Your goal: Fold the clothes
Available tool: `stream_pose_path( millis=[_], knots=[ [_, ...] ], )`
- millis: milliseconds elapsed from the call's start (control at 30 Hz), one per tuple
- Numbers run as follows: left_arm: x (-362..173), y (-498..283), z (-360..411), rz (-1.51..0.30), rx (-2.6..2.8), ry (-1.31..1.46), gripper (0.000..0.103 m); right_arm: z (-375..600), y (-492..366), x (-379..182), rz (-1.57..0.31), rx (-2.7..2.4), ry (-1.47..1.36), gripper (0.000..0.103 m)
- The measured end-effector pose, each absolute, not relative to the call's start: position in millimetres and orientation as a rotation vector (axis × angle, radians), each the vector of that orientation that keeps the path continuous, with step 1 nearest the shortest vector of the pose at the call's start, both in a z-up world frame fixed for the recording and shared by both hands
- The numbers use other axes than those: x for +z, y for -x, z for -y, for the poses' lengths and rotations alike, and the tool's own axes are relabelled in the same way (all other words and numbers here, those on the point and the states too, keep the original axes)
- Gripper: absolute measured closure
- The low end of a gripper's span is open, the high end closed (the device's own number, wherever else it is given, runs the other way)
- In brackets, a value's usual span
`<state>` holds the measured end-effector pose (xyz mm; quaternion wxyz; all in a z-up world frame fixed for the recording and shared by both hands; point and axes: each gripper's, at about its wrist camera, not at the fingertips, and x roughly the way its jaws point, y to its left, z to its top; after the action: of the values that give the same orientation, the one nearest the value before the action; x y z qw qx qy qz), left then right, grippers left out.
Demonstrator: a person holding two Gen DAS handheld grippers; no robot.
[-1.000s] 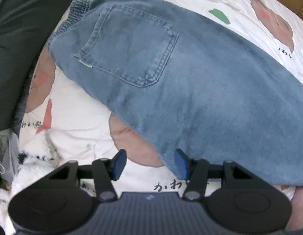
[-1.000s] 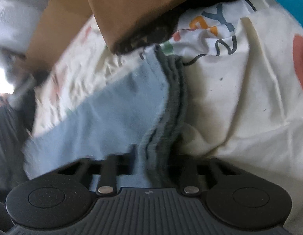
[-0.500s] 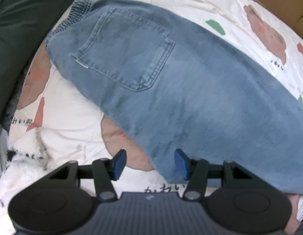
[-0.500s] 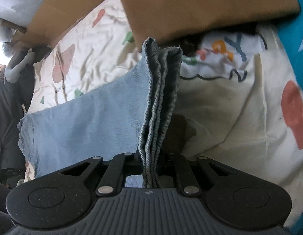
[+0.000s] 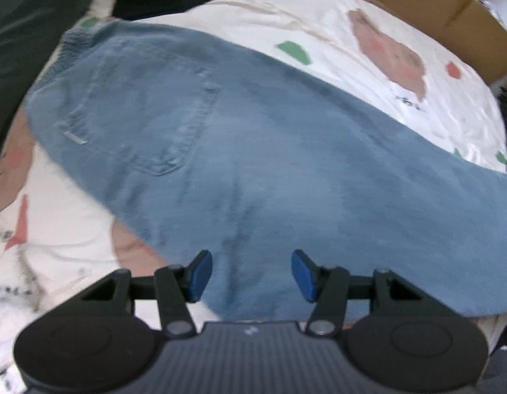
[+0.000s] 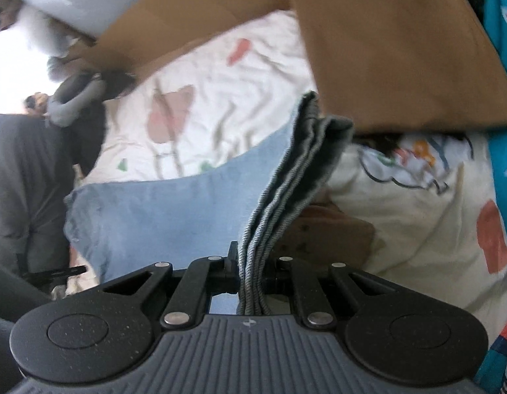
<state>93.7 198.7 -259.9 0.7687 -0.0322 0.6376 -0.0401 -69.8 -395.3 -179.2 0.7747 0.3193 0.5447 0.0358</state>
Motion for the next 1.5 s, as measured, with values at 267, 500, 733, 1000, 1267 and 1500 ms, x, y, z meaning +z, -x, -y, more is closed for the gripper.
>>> stream_pose_path(
  millis=[267, 500, 733, 1000, 1267, 1500],
  knots=[
    [-287.0, -91.7, -174.6, -1.394, -0.197, 0.061, 0.049, 372.7, 58.7, -119.2, -1.137, 0.152, -0.651, 0.094],
    [-300.1, -91.0, -160.5, -1.376, -0.299, 0.070, 0.054, 347.0, 31.1, -68.5, -1.116, 0.205, -0.612, 0.094],
    [-314.7, -95.0, -143.1, -1.386, -0.416, 0.069, 0.072, 310.2, -24.0, -33.3, -1.205, 0.247, -0.523, 0.094],
    [-331.8, -89.1, -129.8, -1.386, -0.458, 0.063, 0.076, 253.3, -71.8, 13.1, -1.257, 0.287, -0.369, 0.094],
    [-332.5, -87.6, -133.7, -1.357, -0.438, 0.108, 0.076, 202.2, -98.6, 70.3, -1.289, 0.299, -0.300, 0.094],
    [-329.7, -94.9, -139.8, -1.322, -0.420, 0.228, 0.077, 160.6, -119.1, 103.8, -1.262, 0.330, -0.268, 0.094]
  ],
)
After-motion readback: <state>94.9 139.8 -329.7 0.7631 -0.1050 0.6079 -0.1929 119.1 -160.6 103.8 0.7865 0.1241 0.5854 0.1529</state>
